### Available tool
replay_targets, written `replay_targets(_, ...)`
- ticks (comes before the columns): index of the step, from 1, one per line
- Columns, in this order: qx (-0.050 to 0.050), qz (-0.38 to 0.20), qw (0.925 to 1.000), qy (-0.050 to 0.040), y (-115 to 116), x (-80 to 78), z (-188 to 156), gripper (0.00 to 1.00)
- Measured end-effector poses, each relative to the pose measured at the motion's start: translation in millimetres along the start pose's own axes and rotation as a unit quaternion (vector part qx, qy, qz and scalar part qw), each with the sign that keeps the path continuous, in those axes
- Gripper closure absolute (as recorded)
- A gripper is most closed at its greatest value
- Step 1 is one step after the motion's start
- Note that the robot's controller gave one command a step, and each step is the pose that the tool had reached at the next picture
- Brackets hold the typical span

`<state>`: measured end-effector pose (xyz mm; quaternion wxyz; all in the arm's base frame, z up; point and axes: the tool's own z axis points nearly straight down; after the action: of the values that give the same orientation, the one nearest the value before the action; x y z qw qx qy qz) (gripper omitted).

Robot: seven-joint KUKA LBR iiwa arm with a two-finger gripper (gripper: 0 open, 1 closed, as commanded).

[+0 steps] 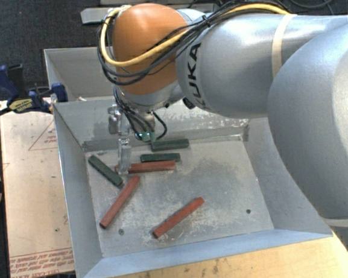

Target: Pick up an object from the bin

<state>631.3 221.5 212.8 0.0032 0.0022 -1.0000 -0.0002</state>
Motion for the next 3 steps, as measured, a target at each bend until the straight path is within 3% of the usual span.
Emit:
replay_targets(1, -0.001, 0.002, 1.0000, -0.0040, -1.1, -1.7, -5.5, 0.00)
replay_targets(2, -0.002, 0.012, 0.9999, -0.0070, -6.1, 41.6, 39.9, 0.00)
replay_targets(3, -0.002, 0.021, 0.9998, -0.0032, -29.4, 45.5, 93.0, 0.00)
